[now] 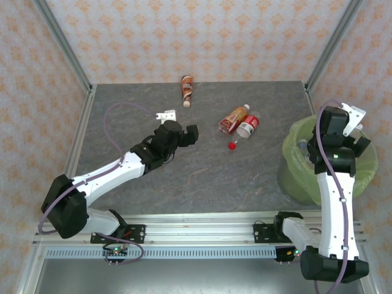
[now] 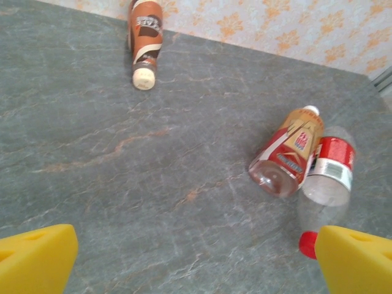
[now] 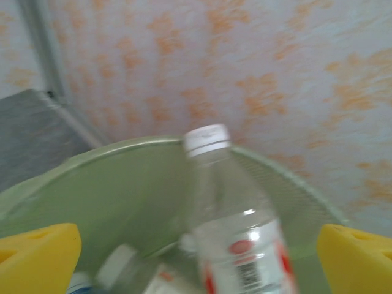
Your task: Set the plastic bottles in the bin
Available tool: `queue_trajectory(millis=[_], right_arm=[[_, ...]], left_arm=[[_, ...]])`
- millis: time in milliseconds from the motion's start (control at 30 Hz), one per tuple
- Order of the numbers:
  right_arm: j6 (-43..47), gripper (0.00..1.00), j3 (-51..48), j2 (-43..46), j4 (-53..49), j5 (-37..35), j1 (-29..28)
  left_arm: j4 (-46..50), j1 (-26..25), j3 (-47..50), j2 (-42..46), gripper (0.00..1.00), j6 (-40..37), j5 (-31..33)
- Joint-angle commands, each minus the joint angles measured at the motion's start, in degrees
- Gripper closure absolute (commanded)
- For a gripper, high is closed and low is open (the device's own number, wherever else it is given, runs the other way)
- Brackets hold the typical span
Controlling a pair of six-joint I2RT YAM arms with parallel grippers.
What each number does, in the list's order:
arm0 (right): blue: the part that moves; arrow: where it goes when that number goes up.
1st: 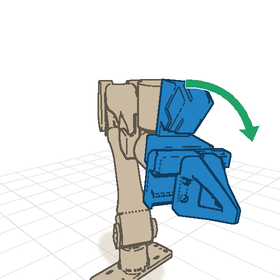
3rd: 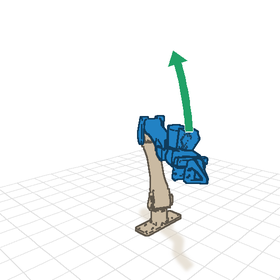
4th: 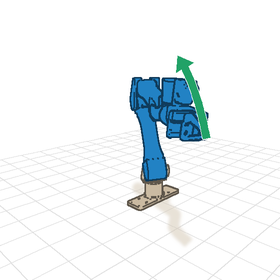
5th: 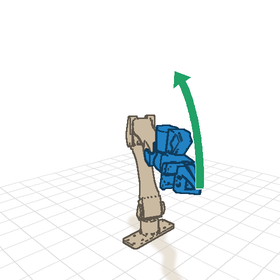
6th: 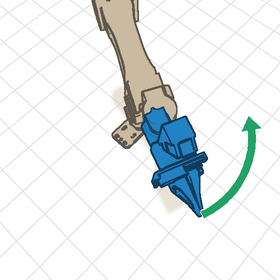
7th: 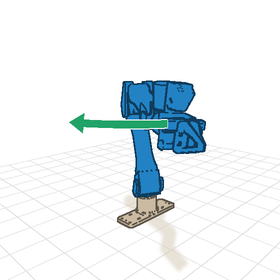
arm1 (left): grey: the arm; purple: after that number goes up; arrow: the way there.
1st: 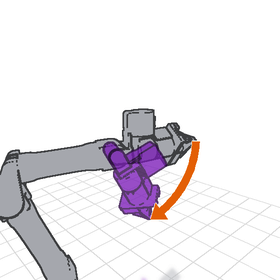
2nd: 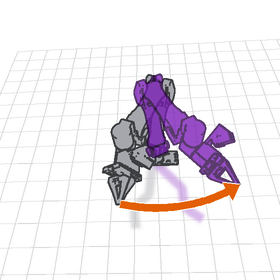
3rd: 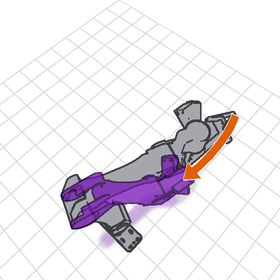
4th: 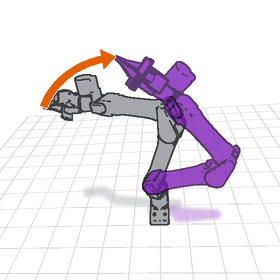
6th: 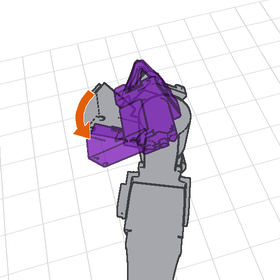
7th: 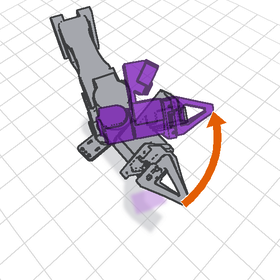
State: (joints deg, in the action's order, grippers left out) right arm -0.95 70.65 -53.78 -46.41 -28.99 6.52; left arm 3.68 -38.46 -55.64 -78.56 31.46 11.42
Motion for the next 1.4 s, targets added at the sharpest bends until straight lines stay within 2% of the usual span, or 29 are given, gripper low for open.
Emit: queue_trajectory(millis=[0,200,367,433,533,600,700,867,900,1000,1033,1133,1233,1300,1367], right_arm=[[-7.22,0.01,-1.77,-1.97,-5.13,7.88,0.02],[-10.26,0.01,-10.57,-4.43,-4.00,-2.32,0.94],[-9.97,0.01,-12.05,-2.29,-3.39,-2.54,0.87],[-7.90,0.01,-10.56,-0.58,-2.64,1.32,0.92],[-4.80,0.01,-8.55,3.51,-0.60,15.32,0.90],[-5.19,0.01,-8.42,7.04,1.93,24.36,0.81],[-6.42,0.01,-9.38,10.81,5.44,33.73,0.85],[-8.57,0.01,-9.31,10.67,10.11,52.76,0.51],[-9.10,0.01,-8.78,10.24,10.37,53.04,0.14],[-10.28,0.01,-6.73,8.79,10.25,46.20,-0.60],[-10.22,0.01,-6.13,8.19,10.25,46.08,-0.82],[-12.02,0.01,-5.10,5.97,12.04,52.84,-2.72],[-13.59,0.01,-4.98,3.53,15.39,58.95,-7.23],[-13.70,0.01,-4.56,1.56,16.68,58.16,-11.63],[-13.42,0.01,-4.20,-0.41,17.47,54.33,-15.93]], left_arm=[[2.48,0.22,-3.02,-0.62,0.00,-0.53,-2.47],[3.83,0.22,-4.33,-0.71,0.00,1.72,-4.59],[5.61,0.23,-6.43,-1.72,0.00,2.11,-6.01],[5.85,0.22,-7.02,-2.03,0.00,2.11,-6.27],[5.38,0.27,-7.16,-2.30,0.00,2.76,-5.97],[5.10,0.23,-7.17,-2.46,0.00,3.40,-5.72],[4.94,0.25,-7.20,-2.57,0.00,3.87,-5.70],[5.75,0.23,-7.29,-2.58,0.00,3.10,-4.99],[6.05,0.25,-7.30,-2.57,0.00,3.05,-4.68],[5.72,0.24,-6.63,-2.65,0.00,3.24,-4.46],[5.38,0.23,-6.23,-2.65,0.00,3.34,-4.59],[4.36,0.26,-5.58,-2.91,0.00,3.34,-5.26],[4.19,0.30,-5.79,-3.41,0.00,2.91,-6.00],[4.02,0.32,-5.93,-3.54,0.00,2.84,-6.37],[4.18,0.40,-5.98,-3.54,0.00,2.73,-6.33]])
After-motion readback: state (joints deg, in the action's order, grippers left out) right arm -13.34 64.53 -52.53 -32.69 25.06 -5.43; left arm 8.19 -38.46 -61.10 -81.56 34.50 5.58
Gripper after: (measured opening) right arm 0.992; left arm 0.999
